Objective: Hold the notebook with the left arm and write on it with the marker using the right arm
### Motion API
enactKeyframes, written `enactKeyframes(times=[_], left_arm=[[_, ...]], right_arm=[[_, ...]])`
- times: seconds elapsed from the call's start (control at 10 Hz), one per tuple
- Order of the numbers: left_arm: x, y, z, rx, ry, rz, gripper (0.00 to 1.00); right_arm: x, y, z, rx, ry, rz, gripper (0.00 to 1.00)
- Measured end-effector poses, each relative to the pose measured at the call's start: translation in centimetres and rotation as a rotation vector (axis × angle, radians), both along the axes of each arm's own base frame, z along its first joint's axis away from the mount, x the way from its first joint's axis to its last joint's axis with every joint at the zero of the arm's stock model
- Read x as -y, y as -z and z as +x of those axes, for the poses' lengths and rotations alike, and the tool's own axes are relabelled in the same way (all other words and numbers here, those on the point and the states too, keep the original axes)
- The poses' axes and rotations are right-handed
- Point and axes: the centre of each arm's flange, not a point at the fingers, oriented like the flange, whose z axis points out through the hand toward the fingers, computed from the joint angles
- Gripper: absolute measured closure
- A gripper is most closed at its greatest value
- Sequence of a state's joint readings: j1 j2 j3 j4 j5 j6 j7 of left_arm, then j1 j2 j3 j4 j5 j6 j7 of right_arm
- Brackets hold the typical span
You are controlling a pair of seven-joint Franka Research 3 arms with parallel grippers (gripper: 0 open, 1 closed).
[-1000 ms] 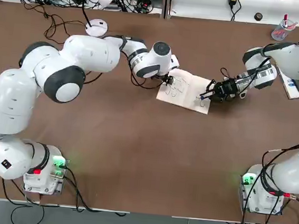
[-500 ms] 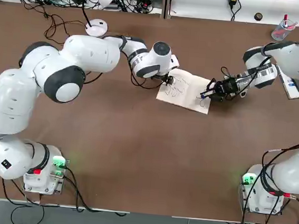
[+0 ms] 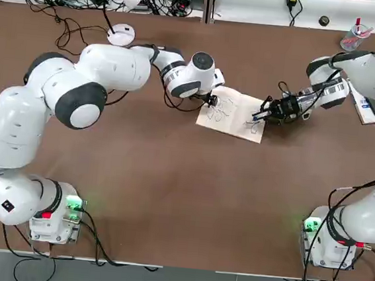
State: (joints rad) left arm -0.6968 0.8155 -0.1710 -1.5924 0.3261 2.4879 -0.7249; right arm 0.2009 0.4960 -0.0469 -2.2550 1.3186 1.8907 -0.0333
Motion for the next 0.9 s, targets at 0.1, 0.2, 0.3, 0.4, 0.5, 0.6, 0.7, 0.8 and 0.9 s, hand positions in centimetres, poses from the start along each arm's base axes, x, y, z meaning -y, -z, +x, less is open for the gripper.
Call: enactKeyframes(times=[0.1, 0.2, 0.3, 0.4, 0.5, 0.6, 0.7, 0.8, 0.9], left_arm=[[0.0, 0.0, 0.0, 0.000, 0.000, 0.000, 0.00], [0.0, 0.0, 0.0, 0.000, 0.000, 0.000, 0.00], [0.0, 0.0, 0.0, 0.000, 0.000, 0.000, 0.00], [0.0, 0.0, 0.0, 0.000, 0.000, 0.000, 0.00], [0.0, 0.0, 0.0, 0.000, 0.000, 0.000, 0.00], [0.0, 0.0, 0.0, 0.000, 0.000, 0.000, 0.00], [0.0, 0.0, 0.0, 0.000, 0.000, 0.000, 0.00], [0.0, 0.0, 0.0, 0.000, 0.000, 0.000, 0.00], [0.0, 0.0, 0.0, 0.000, 0.000, 0.000, 0.00]], right_arm=[[0.1, 0.0, 0.2, 0.003, 0.002, 0.000, 0.83], [0.2, 0.0, 0.3, 0.005, 0.003, 0.000, 0.83], [0.3, 0.0, 0.5, 0.009, 0.004, -0.001, 0.83], [0.4, 0.0, 0.7, 0.018, 0.004, -0.001, 0.83], [0.6, -0.1, 0.9, 0.028, 0.005, -0.001, 0.83], [0.9, -0.1, 1.1, 0.034, 0.008, -0.002, 0.83], [1.2, 0.0, 1.2, 0.041, 0.011, -0.004, 0.83], [1.5, -0.1, 1.4, 0.049, 0.013, -0.005, 0.83], [1.7, -0.1, 1.6, 0.055, 0.016, -0.007, 0.83]])
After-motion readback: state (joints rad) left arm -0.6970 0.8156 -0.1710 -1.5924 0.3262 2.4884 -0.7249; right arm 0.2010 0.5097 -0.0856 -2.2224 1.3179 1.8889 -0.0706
